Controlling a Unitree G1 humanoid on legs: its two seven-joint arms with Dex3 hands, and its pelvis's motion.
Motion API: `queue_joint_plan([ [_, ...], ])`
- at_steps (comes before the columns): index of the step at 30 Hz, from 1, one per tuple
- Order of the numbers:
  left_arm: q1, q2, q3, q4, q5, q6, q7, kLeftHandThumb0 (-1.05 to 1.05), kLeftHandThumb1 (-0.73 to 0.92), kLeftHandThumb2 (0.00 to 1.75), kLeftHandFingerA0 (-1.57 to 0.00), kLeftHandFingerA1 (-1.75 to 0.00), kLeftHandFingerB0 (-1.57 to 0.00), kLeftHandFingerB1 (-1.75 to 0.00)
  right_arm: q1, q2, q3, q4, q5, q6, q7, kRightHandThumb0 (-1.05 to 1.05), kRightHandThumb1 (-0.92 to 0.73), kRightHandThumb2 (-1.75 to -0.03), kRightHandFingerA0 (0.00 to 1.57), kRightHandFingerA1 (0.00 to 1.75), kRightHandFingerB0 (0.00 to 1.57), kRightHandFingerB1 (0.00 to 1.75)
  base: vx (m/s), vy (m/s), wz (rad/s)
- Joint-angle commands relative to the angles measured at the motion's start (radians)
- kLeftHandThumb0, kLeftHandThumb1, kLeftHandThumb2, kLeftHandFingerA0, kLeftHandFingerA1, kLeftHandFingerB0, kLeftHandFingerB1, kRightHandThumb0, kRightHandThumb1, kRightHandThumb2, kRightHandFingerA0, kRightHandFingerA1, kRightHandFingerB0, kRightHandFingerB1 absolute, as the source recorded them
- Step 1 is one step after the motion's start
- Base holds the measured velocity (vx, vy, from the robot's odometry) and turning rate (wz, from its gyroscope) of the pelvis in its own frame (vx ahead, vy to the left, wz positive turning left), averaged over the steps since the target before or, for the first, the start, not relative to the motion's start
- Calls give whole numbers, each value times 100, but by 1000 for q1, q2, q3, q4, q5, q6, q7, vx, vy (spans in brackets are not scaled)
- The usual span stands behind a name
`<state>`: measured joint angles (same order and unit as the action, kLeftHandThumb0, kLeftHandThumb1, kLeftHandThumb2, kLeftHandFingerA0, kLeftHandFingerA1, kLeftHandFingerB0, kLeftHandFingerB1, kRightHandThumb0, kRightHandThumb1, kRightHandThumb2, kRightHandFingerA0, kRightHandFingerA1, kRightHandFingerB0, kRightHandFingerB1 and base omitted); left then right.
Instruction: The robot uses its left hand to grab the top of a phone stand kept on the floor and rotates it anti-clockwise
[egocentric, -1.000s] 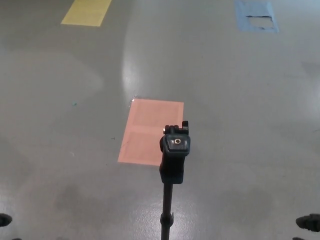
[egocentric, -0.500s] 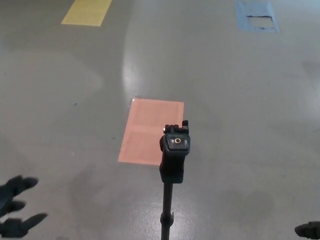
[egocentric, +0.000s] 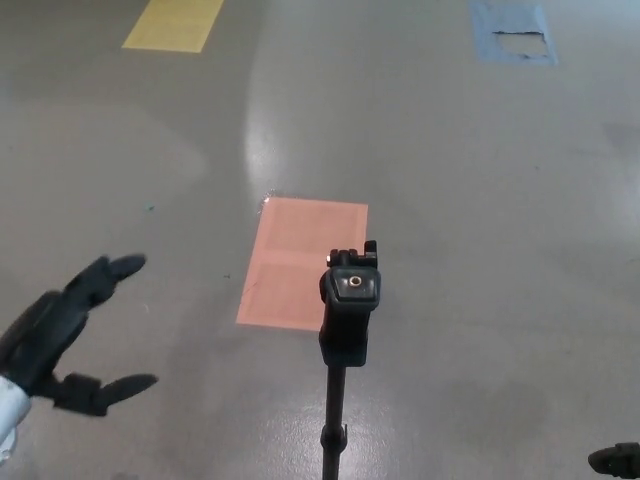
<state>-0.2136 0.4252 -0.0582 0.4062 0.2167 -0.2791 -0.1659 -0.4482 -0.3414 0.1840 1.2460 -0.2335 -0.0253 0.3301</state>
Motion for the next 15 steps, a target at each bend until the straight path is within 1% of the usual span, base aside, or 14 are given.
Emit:
queue_joint_plan([
  [1, 97, 27, -13, -658, -67, -79, -87, -46, 33, 69, -7, -26, 0, -21, -6, -44, 0, 8, -13, -20, 28, -39, -77, -66, 34, 41, 8, 20, 0, 0, 0],
  [2, 89, 24, -21, -687, -58, -76, -87, -42, 31, 67, -6, -29, 0, -21, -8, -44, 2, 8, -15, -20, 27, -39, -77, -66, 33, 40, 9, 21, 0, 0, 0],
  [4, 83, 21, -27, -719, -52, -72, -89, -42, 31, 67, -6, -29, 0, -21, -10, -43, 3, 7, -17, -19, 25, -39, -77, -66, 33, 40, 9, 21, 0, 0, 0],
  [7, 68, 16, -41, -782, -11, -51, -87, -45, 33, 65, -10, -24, 0, -14, -14, -44, 1, 10, -15, -15, 29, -40, -77, -66, 33, 40, 10, 21, 0, 0, 0],
  [10, 53, 12, -52, -823, -2, -41, -91, -40, 32, 65, -8, -25, 0, -15, -19, -42, 2, 12, -16, -8, 26, -40, -77, -66, 33, 40, 10, 22, 0, 0, 0],
  [11, 51, 11, -57, -841, 4, -29, -95, -36, 30, 66, -6, -26, 0, -18, -18, -43, 2, 12, -16, -10, 26, -40, -77, -66, 33, 41, 10, 21, 0, 0, 0],
  [13, 49, 9, -62, -861, 10, -11, -99, -36, 30, 66, -6, -26, 0, -18, -17, -44, 3, 13, -17, -13, 26, -40, -77, -66, 33, 41, 10, 21, 0, 0, 0],
  [14, 46, 12, -67, -878, 16, 1, -105, -34, 36, 51, -4, -27, 0, -22, -16, -45, 5, 13, -19, -17, 27, -47, -64, -82, 29, 49, 6, 29, 0, 0, 0],
  [15, 46, 14, -69, -884, 17, 5, -107, -34, 36, 51, -4, -27, 0, -22, -16, -45, 5, 13, -19, -17, 27, -47, -64, -82, 29, 49, 6, 29, 0, 0, 0],
])
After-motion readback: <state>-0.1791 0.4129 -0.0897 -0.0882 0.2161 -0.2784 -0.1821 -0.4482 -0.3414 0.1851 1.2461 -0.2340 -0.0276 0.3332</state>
